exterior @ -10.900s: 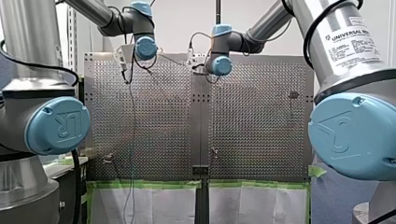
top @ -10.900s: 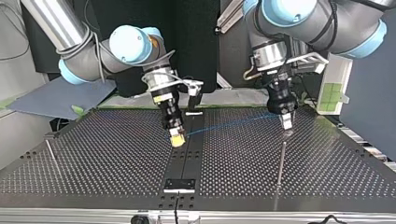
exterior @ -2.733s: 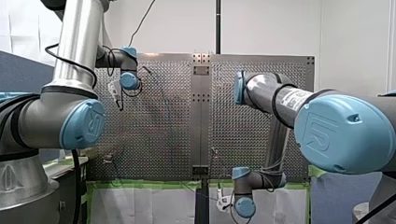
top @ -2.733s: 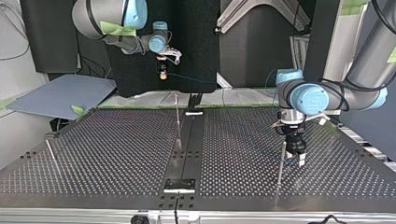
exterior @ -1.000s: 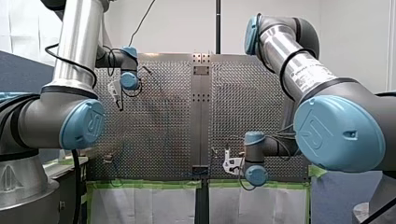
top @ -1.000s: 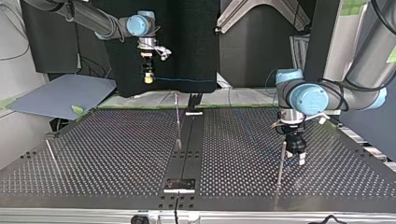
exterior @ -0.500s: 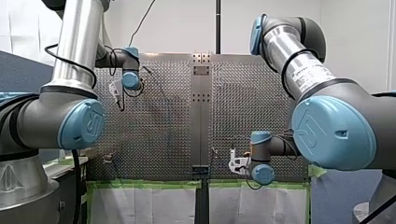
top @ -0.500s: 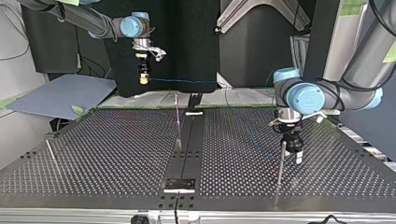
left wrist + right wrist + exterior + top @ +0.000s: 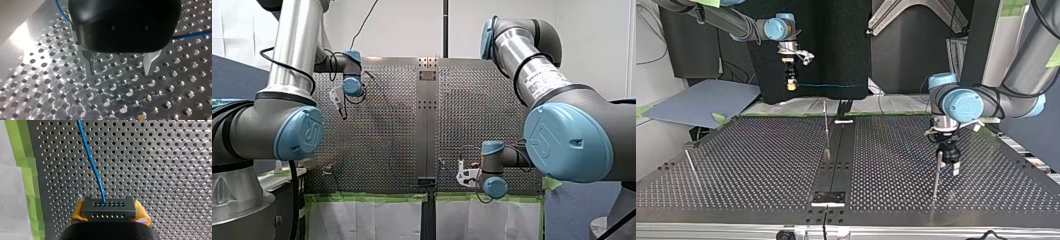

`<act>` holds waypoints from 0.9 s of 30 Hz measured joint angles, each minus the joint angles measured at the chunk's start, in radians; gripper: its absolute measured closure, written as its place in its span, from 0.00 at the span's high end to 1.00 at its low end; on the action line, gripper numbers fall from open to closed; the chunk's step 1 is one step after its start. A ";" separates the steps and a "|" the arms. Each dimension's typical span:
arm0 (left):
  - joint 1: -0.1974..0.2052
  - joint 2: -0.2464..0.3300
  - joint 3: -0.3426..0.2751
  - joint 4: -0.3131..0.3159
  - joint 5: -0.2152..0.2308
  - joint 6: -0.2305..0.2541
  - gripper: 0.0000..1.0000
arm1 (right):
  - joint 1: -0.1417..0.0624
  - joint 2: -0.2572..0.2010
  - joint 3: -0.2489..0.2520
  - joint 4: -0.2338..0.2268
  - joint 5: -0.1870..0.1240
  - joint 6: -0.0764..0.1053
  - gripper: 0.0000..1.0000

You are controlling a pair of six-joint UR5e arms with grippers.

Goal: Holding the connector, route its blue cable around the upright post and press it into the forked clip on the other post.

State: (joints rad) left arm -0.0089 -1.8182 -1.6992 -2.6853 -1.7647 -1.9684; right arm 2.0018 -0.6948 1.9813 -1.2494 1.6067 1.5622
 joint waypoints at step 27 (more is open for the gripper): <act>0.081 -0.004 -0.054 0.006 0.131 -0.218 1.00 | 0.005 0.002 0.000 0.001 0.000 -0.002 0.00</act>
State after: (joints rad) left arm 0.0716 -1.8221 -1.7532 -2.6798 -1.6336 -2.1868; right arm 2.0069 -0.6925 1.9812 -1.2484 1.6070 1.5605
